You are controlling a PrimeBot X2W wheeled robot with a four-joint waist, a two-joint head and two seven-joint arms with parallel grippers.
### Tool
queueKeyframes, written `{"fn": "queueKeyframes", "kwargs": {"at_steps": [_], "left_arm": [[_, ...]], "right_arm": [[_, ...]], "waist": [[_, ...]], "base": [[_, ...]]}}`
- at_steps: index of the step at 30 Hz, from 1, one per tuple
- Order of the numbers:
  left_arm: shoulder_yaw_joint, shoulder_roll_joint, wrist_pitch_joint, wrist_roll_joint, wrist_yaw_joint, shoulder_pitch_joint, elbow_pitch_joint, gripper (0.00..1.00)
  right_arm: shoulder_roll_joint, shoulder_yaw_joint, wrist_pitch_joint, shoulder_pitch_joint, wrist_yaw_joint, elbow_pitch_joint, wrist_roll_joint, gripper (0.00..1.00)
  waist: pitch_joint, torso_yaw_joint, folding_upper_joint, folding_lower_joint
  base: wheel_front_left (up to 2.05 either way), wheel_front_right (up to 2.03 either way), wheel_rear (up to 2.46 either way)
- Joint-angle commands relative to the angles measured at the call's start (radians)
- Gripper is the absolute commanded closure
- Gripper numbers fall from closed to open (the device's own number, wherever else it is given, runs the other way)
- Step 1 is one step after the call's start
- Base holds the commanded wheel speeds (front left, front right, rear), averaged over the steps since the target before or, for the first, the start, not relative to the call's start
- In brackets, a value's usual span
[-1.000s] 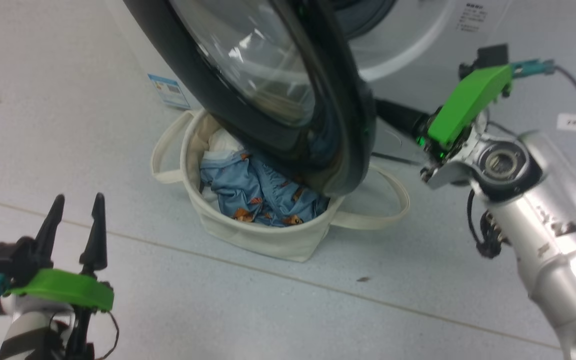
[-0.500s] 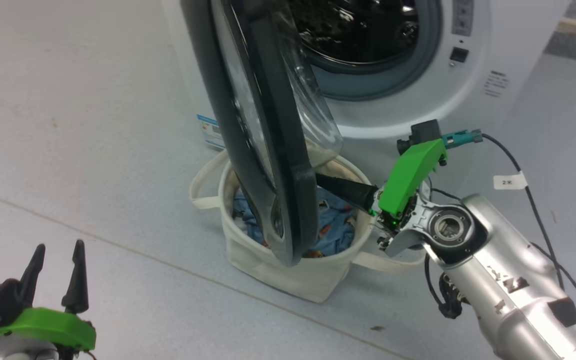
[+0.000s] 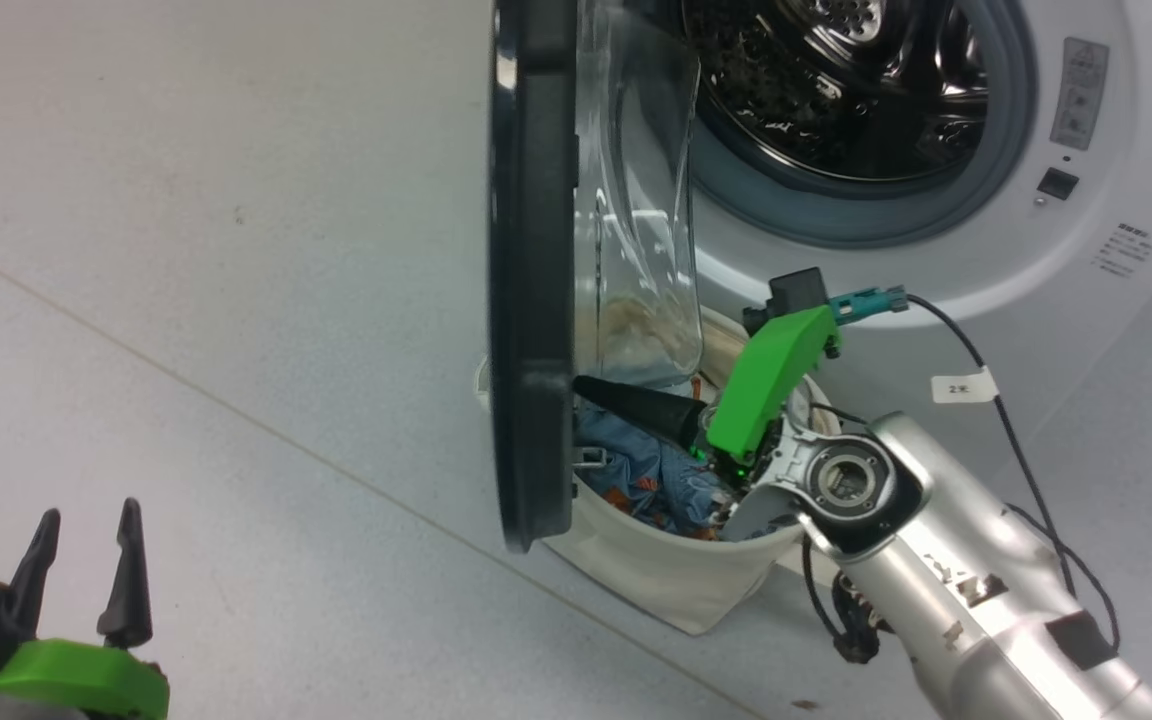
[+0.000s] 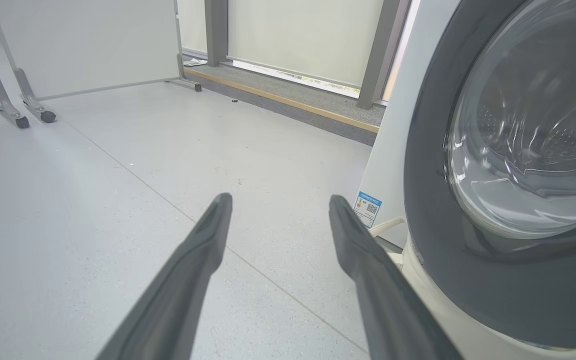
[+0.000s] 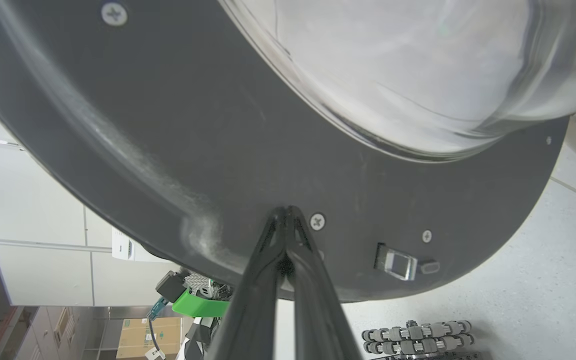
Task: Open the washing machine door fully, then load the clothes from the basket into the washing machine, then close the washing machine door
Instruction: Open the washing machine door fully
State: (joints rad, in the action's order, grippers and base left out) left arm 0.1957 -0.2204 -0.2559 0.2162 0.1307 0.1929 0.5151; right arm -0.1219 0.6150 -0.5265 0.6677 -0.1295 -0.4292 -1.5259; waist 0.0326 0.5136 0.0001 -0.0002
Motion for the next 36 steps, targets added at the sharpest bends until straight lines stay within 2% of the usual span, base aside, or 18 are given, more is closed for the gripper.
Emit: {"fn": "queueKeyframes", "kwargs": {"at_steps": [1,12,16,20,21,22,23,24,27,31,35,36], "left_arm": [[0.041,-0.032,-0.006,0.008,-0.004,0.024,-0.045,0.00],[0.087,-0.010,-0.006,0.011,-0.008,-0.002,-0.108,0.00],[0.086,-0.008,-0.006,0.005,-0.007,-0.002,-0.113,0.00],[0.077,-0.010,-0.006,0.001,-0.006,0.002,-0.103,0.00],[0.075,-0.011,-0.006,0.001,-0.005,0.003,-0.101,0.00],[0.072,-0.012,-0.006,0.000,-0.005,0.005,-0.098,0.00],[0.070,-0.014,-0.006,-0.001,-0.005,0.007,-0.095,0.00],[0.067,-0.015,-0.006,-0.001,-0.004,0.008,-0.093,0.00],[0.059,-0.020,-0.006,-0.002,-0.004,0.011,-0.087,0.00],[0.052,-0.026,-0.006,-0.003,-0.003,0.012,-0.081,0.00],[0.047,-0.028,-0.006,-0.002,-0.002,0.009,-0.079,0.00],[0.047,-0.028,-0.006,-0.002,-0.002,0.009,-0.079,0.00]], "right_arm": [[0.027,0.008,0.000,0.027,-0.001,0.031,-0.009,1.00],[0.045,0.024,0.047,0.071,-0.001,0.004,0.012,1.00],[0.012,0.026,0.102,0.053,-0.001,0.036,0.051,1.00],[-0.046,0.020,0.224,0.004,-0.001,0.118,0.118,1.00],[-0.071,0.022,0.271,-0.010,-0.001,0.141,0.154,0.94],[-0.092,0.024,0.318,-0.027,-0.001,0.164,0.184,0.54],[-0.115,0.023,0.373,-0.045,-0.001,0.187,0.216,0.07],[-0.139,0.023,0.428,-0.066,-0.001,0.203,0.250,0.00],[-0.203,0.030,0.562,-0.128,-0.001,0.239,0.331,0.00],[-0.279,0.056,0.731,-0.188,-0.001,0.219,0.537,0.00],[-0.274,0.018,0.783,-0.261,-0.001,0.168,0.752,0.00],[-0.274,0.018,0.783,-0.261,-0.001,0.168,0.752,0.00]], "waist": [[0.010,0.007,-0.0001,0.0002],[0.034,0.020,-0.0001,0.0002],[0.024,0.015,-0.0001,0.0002],[0.010,0.006,-0.0001,0.0002],[0.007,0.004,-0.0001,0.0002],[0.004,0.002,-0.0001,0.0002],[-0.001,0.000,-0.0001,0.0002],[-0.004,-0.002,-0.0001,0.0002],[-0.014,-0.008,-0.0001,0.0002],[-0.030,-0.015,-0.0001,0.0002],[-0.045,-0.022,-0.0001,0.0002],[-0.045,-0.022,-0.0001,0.0002]], "base": [[0.00,0.00,0.00],[0.00,0.00,0.00],[0.00,0.00,0.00],[0.00,0.00,0.00],[0.00,0.00,0.00],[0.00,0.00,0.00],[0.00,0.00,0.00],[0.00,0.00,0.00],[0.00,0.00,0.00],[0.00,0.00,0.00],[0.00,0.00,0.00],[0.00,0.00,0.00]]}}
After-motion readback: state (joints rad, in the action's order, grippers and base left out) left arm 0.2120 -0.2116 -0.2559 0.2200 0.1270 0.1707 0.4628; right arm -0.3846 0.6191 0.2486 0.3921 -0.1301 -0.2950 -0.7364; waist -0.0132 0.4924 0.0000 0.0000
